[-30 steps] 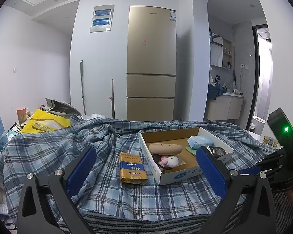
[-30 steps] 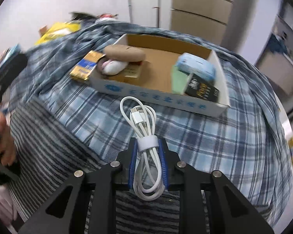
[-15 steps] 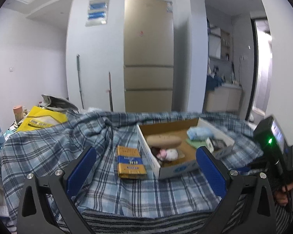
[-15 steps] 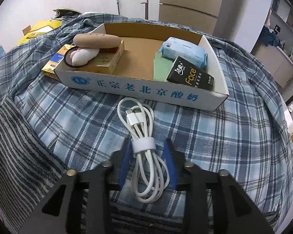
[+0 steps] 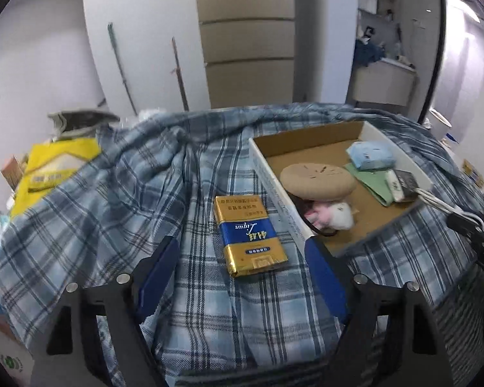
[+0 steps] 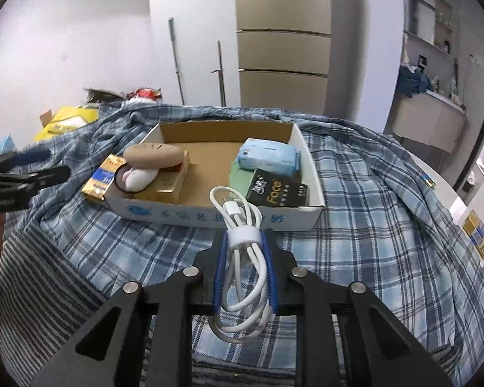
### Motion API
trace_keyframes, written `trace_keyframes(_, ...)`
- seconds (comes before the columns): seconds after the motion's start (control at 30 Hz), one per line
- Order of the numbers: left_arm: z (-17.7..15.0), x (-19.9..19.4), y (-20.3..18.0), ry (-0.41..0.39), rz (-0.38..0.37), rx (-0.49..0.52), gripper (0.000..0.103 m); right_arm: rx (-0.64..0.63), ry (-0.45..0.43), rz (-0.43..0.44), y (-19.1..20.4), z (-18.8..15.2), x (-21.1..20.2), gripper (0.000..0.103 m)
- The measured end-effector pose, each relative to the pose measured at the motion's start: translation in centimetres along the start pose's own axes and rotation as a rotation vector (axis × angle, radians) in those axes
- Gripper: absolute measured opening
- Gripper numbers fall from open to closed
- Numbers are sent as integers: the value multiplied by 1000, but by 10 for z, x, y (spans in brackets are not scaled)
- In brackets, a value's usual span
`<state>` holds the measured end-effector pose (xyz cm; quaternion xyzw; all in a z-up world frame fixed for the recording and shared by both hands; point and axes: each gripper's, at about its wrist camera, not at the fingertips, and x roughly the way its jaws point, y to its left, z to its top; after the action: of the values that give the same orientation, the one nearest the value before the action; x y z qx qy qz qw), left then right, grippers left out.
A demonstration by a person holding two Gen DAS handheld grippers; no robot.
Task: Organize soft objects
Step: 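Grasp the gold-and-blue cigarette pack with the left gripper while the right gripper holds the cable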
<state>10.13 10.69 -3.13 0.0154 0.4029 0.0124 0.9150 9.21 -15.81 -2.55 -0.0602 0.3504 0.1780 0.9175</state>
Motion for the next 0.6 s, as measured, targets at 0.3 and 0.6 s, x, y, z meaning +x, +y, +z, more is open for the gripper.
trace_keyframes(0.3,5,52,-23,141,81,35,82,21,-8,-4,-5,-3,-4,20)
trace_keyframes(0.6,2,75,-12,241,16,-26,74,9,14,-21,-7,-4,-1,20)
